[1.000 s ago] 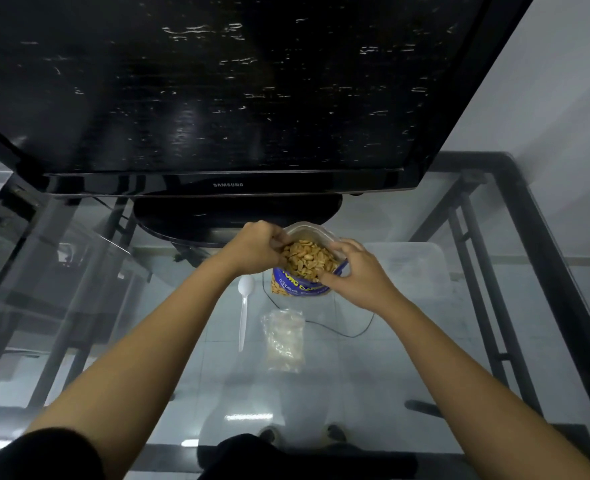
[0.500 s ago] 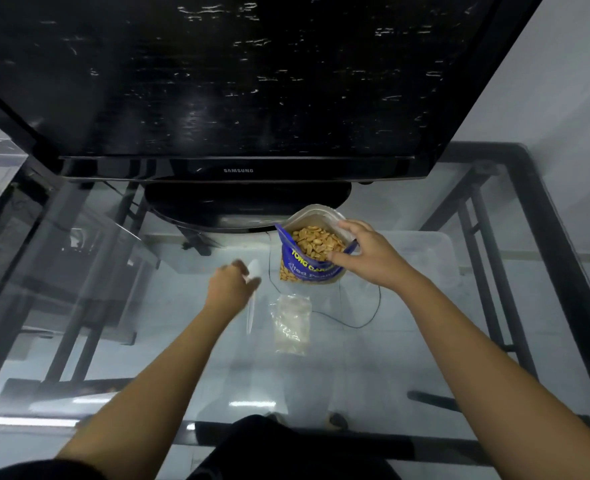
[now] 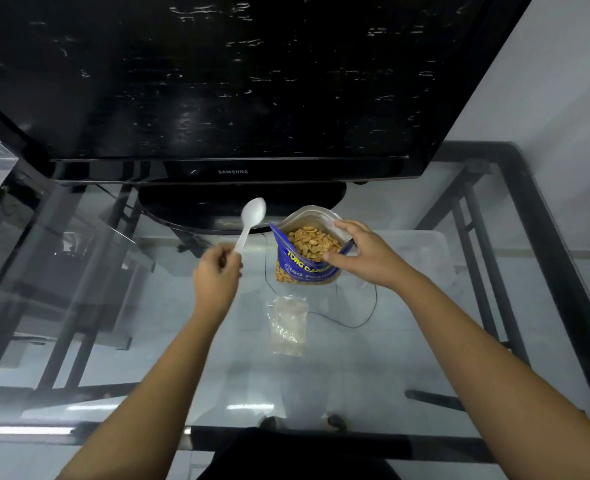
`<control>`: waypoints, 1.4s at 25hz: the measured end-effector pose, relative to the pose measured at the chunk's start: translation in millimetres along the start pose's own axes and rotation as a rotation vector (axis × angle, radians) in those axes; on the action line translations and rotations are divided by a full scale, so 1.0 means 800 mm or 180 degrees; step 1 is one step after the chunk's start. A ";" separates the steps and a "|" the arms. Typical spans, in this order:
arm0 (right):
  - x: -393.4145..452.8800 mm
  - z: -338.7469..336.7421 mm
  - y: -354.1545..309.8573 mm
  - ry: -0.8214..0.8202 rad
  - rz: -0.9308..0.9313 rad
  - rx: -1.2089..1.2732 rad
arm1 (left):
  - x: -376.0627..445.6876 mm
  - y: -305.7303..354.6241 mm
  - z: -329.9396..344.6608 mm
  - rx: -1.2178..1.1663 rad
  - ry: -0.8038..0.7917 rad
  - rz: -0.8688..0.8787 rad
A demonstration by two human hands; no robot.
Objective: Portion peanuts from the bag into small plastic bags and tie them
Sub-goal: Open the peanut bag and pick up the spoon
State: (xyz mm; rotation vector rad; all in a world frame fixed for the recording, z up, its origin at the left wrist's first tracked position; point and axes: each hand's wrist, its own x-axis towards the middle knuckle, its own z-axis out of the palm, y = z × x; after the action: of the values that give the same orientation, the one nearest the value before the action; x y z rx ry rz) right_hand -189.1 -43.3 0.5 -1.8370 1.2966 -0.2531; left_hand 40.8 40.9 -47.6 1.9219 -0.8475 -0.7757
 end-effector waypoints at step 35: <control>-0.013 0.018 0.003 -0.0093 -0.0011 0.0320 | 0.025 0.061 0.037 0.0649 -0.1161 0.0467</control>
State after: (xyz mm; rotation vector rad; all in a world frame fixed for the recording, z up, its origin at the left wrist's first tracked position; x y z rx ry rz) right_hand -186.4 -27.0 -7.1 -1.7521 1.2386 -0.2874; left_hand 17.1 -7.8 -20.3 1.8939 -1.3189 -0.9984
